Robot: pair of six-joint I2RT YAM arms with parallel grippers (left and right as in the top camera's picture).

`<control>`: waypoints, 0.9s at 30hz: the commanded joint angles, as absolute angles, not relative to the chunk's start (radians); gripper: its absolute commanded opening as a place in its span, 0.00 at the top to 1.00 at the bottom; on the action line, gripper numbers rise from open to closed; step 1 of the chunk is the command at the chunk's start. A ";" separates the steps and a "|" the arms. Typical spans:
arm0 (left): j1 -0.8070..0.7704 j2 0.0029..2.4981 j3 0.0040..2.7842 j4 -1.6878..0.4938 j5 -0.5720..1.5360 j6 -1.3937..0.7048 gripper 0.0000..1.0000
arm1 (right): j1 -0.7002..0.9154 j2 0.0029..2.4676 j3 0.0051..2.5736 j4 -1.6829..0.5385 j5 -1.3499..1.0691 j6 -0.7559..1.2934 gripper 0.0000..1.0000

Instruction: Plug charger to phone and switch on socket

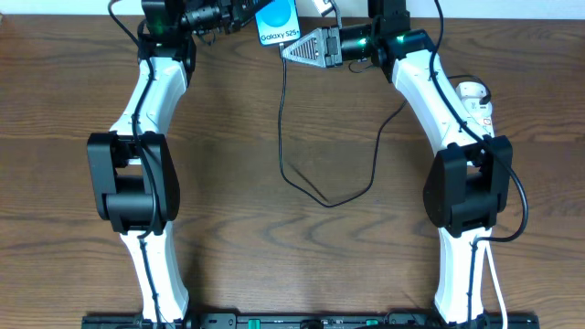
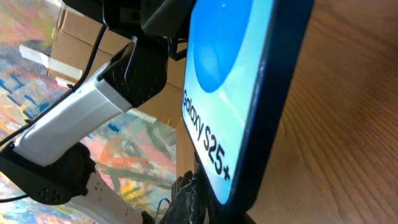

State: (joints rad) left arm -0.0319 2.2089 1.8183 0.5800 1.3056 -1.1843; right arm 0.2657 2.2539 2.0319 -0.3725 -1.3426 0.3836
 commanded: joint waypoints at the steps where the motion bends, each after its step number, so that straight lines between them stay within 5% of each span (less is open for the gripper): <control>1: -0.052 2.188 1.837 0.554 1.434 -1.187 0.92 | 0.265 2.229 2.046 -0.348 -1.312 0.388 0.98; 27: -0.052 2.188 1.837 0.509 1.510 -1.213 0.93 | 0.269 2.229 2.046 -0.347 -1.226 0.413 0.99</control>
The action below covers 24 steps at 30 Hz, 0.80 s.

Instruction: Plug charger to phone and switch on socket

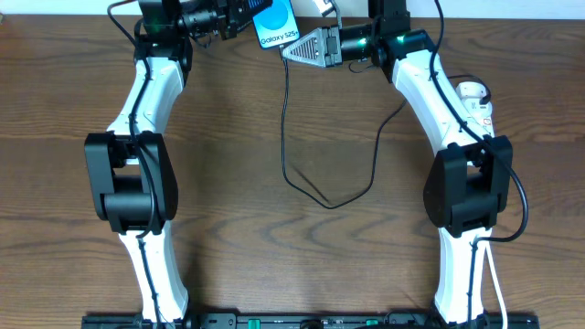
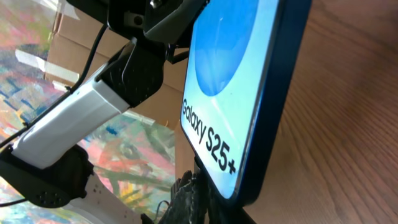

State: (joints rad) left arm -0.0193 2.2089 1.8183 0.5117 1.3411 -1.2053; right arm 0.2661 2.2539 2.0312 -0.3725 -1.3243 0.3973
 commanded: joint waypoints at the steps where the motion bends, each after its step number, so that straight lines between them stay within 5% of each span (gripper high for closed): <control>1: -0.052 2.188 1.837 0.509 1.510 -1.213 0.93 | 0.269 2.229 2.046 -0.345 -1.224 0.414 0.99; 24: -0.052 2.188 1.837 0.509 1.504 -1.209 0.93 | 0.269 2.229 2.046 -0.334 -1.225 0.415 0.99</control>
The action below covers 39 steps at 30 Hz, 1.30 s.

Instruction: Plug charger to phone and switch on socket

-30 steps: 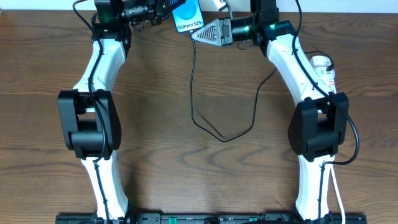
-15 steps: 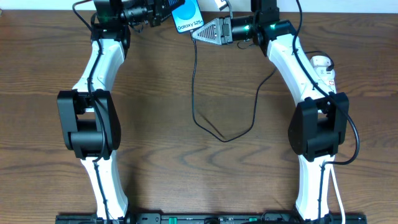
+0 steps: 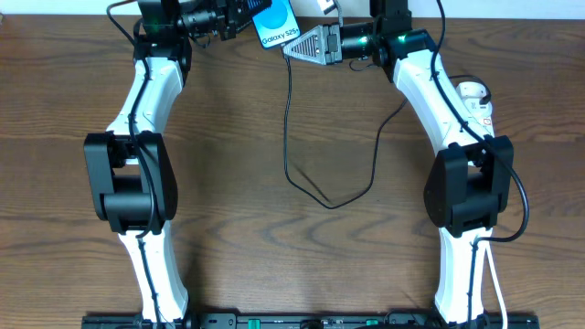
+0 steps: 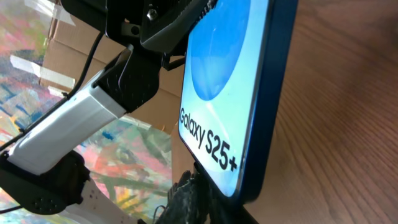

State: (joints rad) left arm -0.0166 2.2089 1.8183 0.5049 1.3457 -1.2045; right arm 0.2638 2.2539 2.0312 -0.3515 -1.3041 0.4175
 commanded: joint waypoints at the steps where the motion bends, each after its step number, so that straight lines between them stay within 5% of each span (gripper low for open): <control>1: -0.052 2.188 1.837 0.509 1.504 -1.209 0.93 | 0.269 2.229 2.047 -0.334 -1.225 0.415 0.99; 24: -0.051 2.188 1.837 0.474 1.571 -1.210 0.93 | 0.265 2.229 2.046 -0.332 -1.266 0.419 0.98; 36: -0.051 2.188 1.837 0.475 1.571 -1.209 0.93 | 0.265 2.229 2.046 -0.332 -1.267 0.419 0.73; 39: -0.051 2.188 1.837 0.476 1.570 -1.209 0.93 | 0.265 2.229 2.047 -0.332 -1.267 0.419 0.57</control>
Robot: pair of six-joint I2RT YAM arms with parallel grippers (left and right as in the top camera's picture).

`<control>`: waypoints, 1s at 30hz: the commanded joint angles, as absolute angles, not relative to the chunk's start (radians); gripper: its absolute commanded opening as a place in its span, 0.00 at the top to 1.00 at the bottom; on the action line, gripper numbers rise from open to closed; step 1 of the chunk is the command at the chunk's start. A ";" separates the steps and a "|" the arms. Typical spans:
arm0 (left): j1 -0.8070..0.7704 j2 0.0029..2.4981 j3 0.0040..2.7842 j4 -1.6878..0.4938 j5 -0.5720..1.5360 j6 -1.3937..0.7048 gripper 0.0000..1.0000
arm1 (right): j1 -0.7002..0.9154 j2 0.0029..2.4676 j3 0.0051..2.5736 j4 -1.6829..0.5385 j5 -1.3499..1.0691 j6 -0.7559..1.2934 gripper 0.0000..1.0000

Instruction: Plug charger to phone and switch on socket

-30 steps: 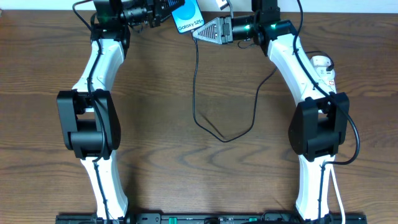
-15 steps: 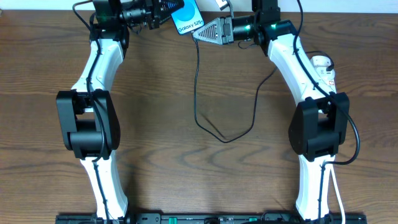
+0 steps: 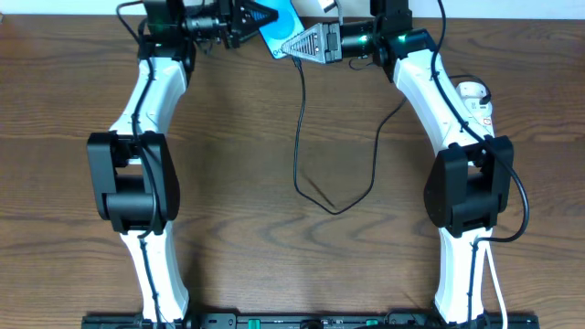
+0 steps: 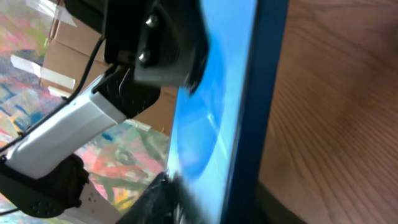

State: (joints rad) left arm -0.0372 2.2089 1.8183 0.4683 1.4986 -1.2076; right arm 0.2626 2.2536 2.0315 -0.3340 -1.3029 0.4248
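At the table's far edge my left gripper (image 3: 259, 15) is shut on the blue-screened phone (image 3: 272, 33), holding it off the table. In the right wrist view the phone (image 4: 208, 118) fills the frame almost edge-on and blurred, with the left gripper (image 4: 163, 45) clamped on its upper part. My right gripper (image 3: 292, 46) points at the phone's lower end and is shut on the plug of the black charger cable (image 3: 296, 137). The plug shows only as a dark blur at the phone's bottom edge (image 4: 186, 202); whether it is seated cannot be told.
The cable loops down over the brown wooden table (image 3: 228, 183) to about its middle, then climbs right under the right arm. A white socket (image 3: 473, 99) lies by the right forearm near the table's right edge. Cardboard boxes and a painted wall stand beyond the table.
The phone has turned from showing its screen to nearly edge-on in the right wrist view. The left gripper has shifted right, closer to the right gripper. The cable's top end has moved slightly right.
Through every earlier moment the left gripper held the phone aloft at the table's far edge, its "Galaxy S25+" screen facing the right wrist camera, with the plug just under its bottom edge. The phone tilted a little each time; now it stands nearly edge-on against the plug.
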 commanded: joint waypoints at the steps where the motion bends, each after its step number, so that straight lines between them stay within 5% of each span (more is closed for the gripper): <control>1: -0.051 2.188 1.837 0.476 1.568 -1.209 0.93 | 0.264 2.229 2.046 -0.332 -1.267 0.419 0.48; 2: -0.051 2.188 1.837 0.476 1.564 -1.206 0.93 | 0.263 2.229 2.047 -0.332 -1.267 0.419 0.36; 4: -0.051 2.188 1.837 0.476 1.562 -1.201 0.93 | 0.261 2.229 2.046 -0.332 -1.267 0.423 0.30; 20: -0.049 2.188 1.824 0.472 1.572 -0.990 0.93 | 0.159 2.229 2.046 -0.335 -1.301 0.479 0.03; 30: -0.052 2.190 1.733 0.472 1.572 -0.957 0.93 | 0.062 2.229 2.046 -0.486 -1.254 0.422 0.01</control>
State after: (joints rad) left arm -0.0544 2.2089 1.7584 0.4675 1.5471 -0.9905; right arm 0.0788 2.2536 2.0319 -0.4519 -1.2701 0.4603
